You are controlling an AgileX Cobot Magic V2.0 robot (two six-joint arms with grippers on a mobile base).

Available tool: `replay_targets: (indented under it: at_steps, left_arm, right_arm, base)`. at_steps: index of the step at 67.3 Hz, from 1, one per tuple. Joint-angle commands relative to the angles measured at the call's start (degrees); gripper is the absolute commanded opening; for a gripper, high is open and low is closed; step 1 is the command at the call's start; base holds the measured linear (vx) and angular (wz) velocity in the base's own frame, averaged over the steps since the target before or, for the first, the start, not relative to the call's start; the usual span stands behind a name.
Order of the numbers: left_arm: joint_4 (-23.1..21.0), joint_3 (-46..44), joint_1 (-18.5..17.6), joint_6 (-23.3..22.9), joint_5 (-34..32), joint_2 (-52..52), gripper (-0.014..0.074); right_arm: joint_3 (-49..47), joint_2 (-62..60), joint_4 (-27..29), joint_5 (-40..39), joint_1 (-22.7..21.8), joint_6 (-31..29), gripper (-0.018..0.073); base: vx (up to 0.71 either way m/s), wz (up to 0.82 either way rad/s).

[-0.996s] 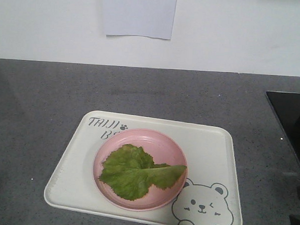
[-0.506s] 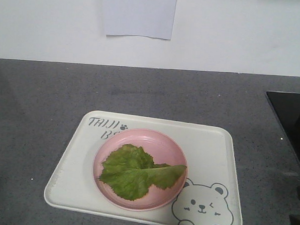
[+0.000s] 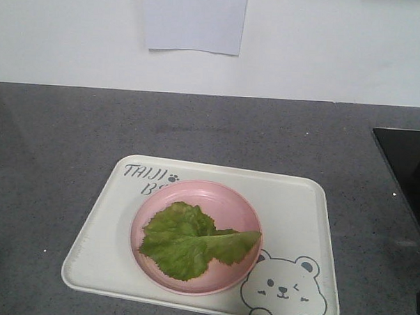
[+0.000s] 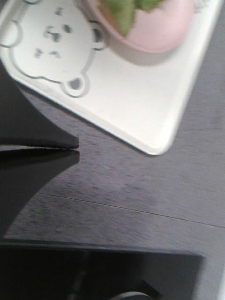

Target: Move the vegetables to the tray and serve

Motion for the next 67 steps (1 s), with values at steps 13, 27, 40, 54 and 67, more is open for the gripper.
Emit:
replay_targets:
  at_steps: [13, 27, 40, 54, 67]
  left_arm:
    - [-0.1, 1.4, 0.0, -0.2, -4.4, -0.9, -0.0006]
    - [-0.1, 1.4, 0.0, -0.2, -4.4, -0.9, -0.0006]
    - [-0.1, 1.4, 0.0, -0.2, -4.4, -0.9, -0.0006]
    - [-0.1, 1.4, 0.0, -0.2, -4.4, -0.9, -0.0006]
    - [-0.1, 1.4, 0.0, -0.2, -4.4, -0.9, -0.0006]
  right_arm:
    - [16.5, -16.2, -4.8, -29.1, 0.0, 4.6, -0.0007]
    - [25.3, -23.8, -8.5, -35.7, 0.0, 10.7, -0.0006]
    - [30.6, -28.5, -7.3, -37.3, -4.1, 12.8, -0.0006]
    - [34.5, -33.2, -7.1, -37.9, -4.6, 12.5, -0.0006]
    - [35.0, -33.3, -5.1, -37.7, -4.6, 10.3, -0.0006]
  base:
    - [0.0, 0.0]
    - [0.0, 0.0]
    - [0.0, 0.0]
    - [0.0, 0.0]
    - [0.0, 0.0]
